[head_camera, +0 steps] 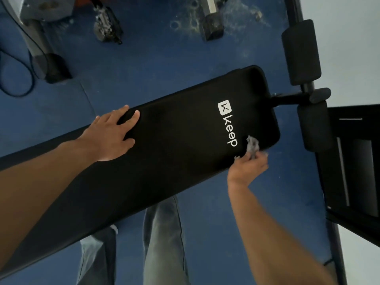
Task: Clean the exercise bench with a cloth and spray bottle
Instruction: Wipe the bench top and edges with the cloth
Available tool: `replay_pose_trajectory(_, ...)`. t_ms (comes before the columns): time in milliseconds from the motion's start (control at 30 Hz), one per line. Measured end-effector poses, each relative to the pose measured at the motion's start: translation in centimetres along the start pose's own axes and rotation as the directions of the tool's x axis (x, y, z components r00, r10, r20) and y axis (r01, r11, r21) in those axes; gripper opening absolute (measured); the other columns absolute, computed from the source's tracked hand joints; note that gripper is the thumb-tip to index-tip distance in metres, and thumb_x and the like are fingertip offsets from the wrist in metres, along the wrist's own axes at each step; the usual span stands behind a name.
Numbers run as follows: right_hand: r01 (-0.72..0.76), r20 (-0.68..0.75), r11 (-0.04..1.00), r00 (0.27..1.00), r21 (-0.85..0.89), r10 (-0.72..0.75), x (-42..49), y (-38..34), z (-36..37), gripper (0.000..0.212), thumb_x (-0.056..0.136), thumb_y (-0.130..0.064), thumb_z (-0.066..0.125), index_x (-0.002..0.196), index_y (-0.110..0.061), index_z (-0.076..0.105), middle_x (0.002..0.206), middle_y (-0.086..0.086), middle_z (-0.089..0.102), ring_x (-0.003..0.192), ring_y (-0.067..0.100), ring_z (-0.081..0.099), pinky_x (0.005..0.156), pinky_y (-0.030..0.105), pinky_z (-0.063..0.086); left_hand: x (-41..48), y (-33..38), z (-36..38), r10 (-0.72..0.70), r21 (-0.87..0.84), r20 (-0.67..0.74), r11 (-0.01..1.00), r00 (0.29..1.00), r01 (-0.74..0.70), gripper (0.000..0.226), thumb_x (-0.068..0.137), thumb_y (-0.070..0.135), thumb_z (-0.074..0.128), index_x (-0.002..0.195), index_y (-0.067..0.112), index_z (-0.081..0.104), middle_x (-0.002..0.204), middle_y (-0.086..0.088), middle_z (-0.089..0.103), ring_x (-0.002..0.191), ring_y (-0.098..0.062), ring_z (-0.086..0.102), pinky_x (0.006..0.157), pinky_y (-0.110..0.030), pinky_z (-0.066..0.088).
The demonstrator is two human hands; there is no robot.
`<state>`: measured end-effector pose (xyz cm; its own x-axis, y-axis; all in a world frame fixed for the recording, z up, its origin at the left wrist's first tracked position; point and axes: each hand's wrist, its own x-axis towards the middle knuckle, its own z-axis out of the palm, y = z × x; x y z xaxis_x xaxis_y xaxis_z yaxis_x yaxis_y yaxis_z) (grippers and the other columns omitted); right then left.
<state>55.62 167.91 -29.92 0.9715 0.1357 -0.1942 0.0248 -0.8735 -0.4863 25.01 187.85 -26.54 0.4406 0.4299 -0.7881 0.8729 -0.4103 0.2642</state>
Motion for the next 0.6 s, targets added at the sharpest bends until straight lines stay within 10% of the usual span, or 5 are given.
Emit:
replay_pose_trajectory(100, -0.013, 0.099, 0.993, 0.995, 0.120, 0.001, -7.5, 2.5, 0.4, 0.033, 0.096, -0.033, 0.051, 0.104, -0.002, 0.057, 0.112, 0.016, 0.056, 0.099, 0.040, 0.062, 0.086, 0.053, 0.056, 0.0, -0.1, 0.2, 0.012, 0.004, -0.017, 1.000, 1.000, -0.012, 0.081, 0.102, 0.047, 0.045, 0.159, 0.037, -0.012, 0.168, -0.001, -0.016, 0.156, -0.030, -0.002, 0.124, -0.050, 0.004)
replay_pose_trajectory(200, -0.047, 0.209, 0.981, 0.978, 0.190, 0.006, -10.2, 2.3, 0.8, 0.008, 0.100, -0.019, 0.056, 0.093, -0.019, 0.051, 0.102, 0.019, 0.058, 0.090, 0.033, 0.063, 0.079, 0.041, 0.056, 0.1, -0.4, 0.6, 0.020, 0.006, -0.045, 1.000, 0.999, -0.019, 0.081, 0.101, 0.048, 0.045, 0.159, 0.038, -0.011, 0.169, 0.000, -0.014, 0.155, -0.031, 0.000, 0.124, -0.049, 0.006)
replay_pose_trajectory(300, -0.161, 0.091, 0.946, 0.986, 0.281, 0.141, -5.1, 1.4, 1.3, 0.032, 0.100, -0.039, 0.058, 0.074, -0.028, 0.043, 0.077, 0.028, 0.058, 0.062, 0.029, 0.062, 0.057, 0.035, 0.058, 0.2, -0.4, 0.8, 0.023, 0.001, -0.076, 1.000, 0.997, -0.023, 0.081, 0.101, 0.048, 0.046, 0.160, 0.037, -0.009, 0.169, -0.002, -0.012, 0.155, -0.032, 0.002, 0.125, -0.050, 0.006)
replay_pose_trajectory(433, -0.247, -0.104, 0.926, 0.953, 0.284, 0.286, 5.3, -0.3, 0.5, 0.008, 0.100, -0.025, 0.047, 0.104, -0.018, 0.045, 0.117, 0.016, 0.061, 0.097, 0.028, 0.065, 0.093, 0.045, 0.057, 0.2, -0.3, 1.2, 0.021, 0.024, -0.102, 1.000, 0.995, -0.018, 0.081, 0.101, 0.048, 0.046, 0.160, 0.036, -0.008, 0.169, -0.004, -0.010, 0.155, -0.034, 0.004, 0.125, -0.052, 0.007)
replay_pose_trajectory(600, -0.363, -0.026, 0.865, 0.918, 0.346, 0.396, 7.7, -0.4, -0.2, 0.024, 0.101, -0.027, 0.045, 0.122, -0.015, 0.042, 0.114, 0.006, 0.060, 0.100, 0.024, 0.065, 0.089, 0.043, 0.056, 0.4, -0.4, 1.2, 0.004, -0.017, -0.100, 1.000, 0.995, -0.006, 0.079, 0.101, 0.047, 0.046, 0.159, 0.039, -0.007, 0.169, -0.002, -0.010, 0.155, -0.033, 0.003, 0.125, -0.052, 0.005)
